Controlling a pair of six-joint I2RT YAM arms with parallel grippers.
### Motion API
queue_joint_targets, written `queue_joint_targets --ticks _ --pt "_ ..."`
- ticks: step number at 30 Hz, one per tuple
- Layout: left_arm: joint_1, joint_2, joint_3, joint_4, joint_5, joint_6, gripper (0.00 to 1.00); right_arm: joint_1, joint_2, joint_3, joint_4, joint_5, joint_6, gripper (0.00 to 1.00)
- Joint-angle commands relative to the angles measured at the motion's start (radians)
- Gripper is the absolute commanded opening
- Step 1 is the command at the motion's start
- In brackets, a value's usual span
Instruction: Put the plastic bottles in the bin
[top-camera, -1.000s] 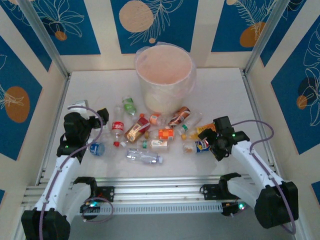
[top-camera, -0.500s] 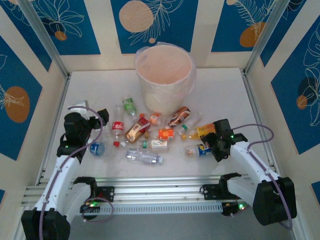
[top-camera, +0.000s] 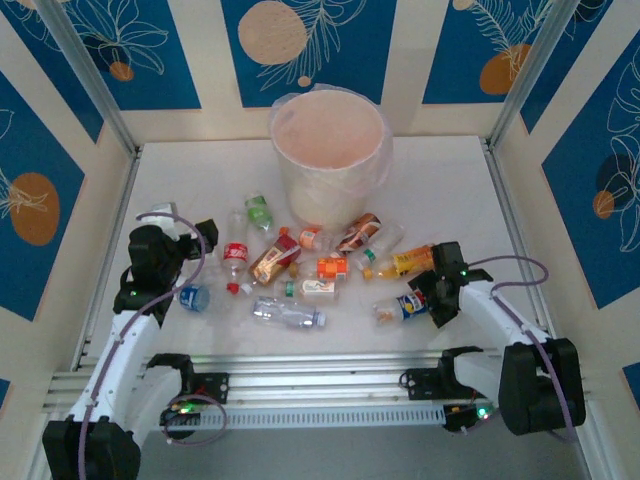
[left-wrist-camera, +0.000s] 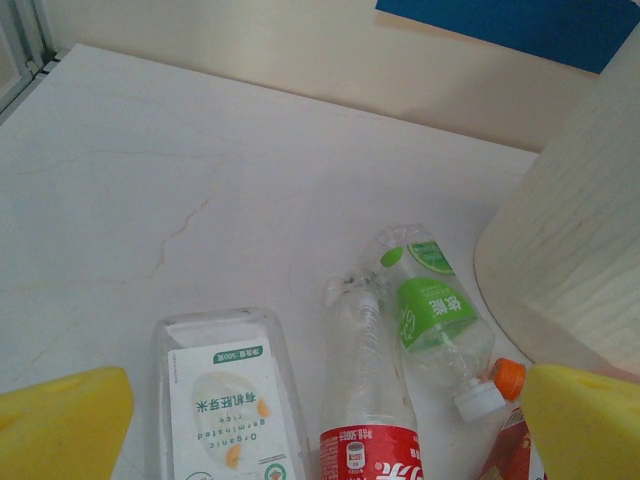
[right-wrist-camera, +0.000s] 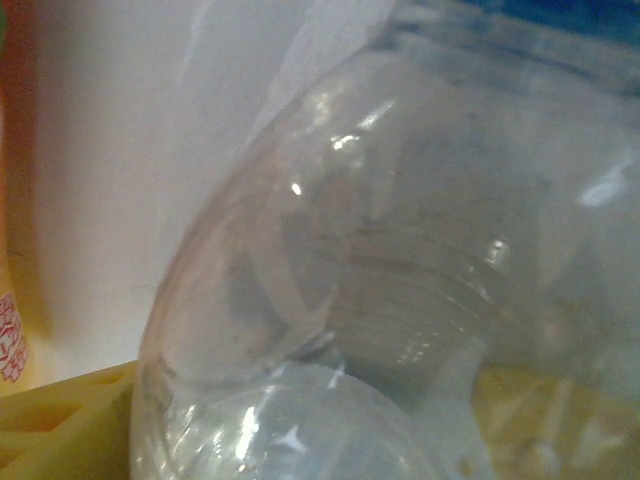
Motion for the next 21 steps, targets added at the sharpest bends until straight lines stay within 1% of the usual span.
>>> queue_joint_targets --ticks 1,3,5,8,12,15,18,21 --pt "-0.01 -0.006 0.02 -0.009 0.005 -0.013 1.0 -0.004 0.047 -0.007 0.066 0.005 0.006 0.74" --pt "-0.01 -0.007 0.022 -0.011 0.003 -0.014 0.99 -0.006 0.069 0.005 0.06 0.008 0.004 0.69" --pt "-0.01 -0.007 0.023 -0.013 0.003 -0.013 1.0 -0.008 0.076 0.019 0.039 0.021 0.002 0.67" --pt "-0.01 -0.006 0.023 -0.012 0.001 -0.013 1.0 -0.009 0.054 0.035 0.0 0.046 -0.006 0.6" --pt "-0.01 -0.006 0.023 -0.013 0.001 -0.011 1.0 -0.007 -0.024 0.069 -0.087 0.111 -0.028 0.52" --pt "-0.01 -0.007 0.025 -0.014 0.003 -0.012 1.0 -0.007 -0.099 0.121 -0.181 0.175 -0.066 0.48" --pt "-0.01 -0.007 0.026 -0.011 0.004 -0.012 1.0 0.006 -0.181 0.198 -0.263 0.241 -0.117 0.45" --pt "-0.01 -0.006 0.028 -0.009 0.009 -0.013 0.99 0.05 -0.238 0.311 -0.312 0.322 -0.185 0.4"
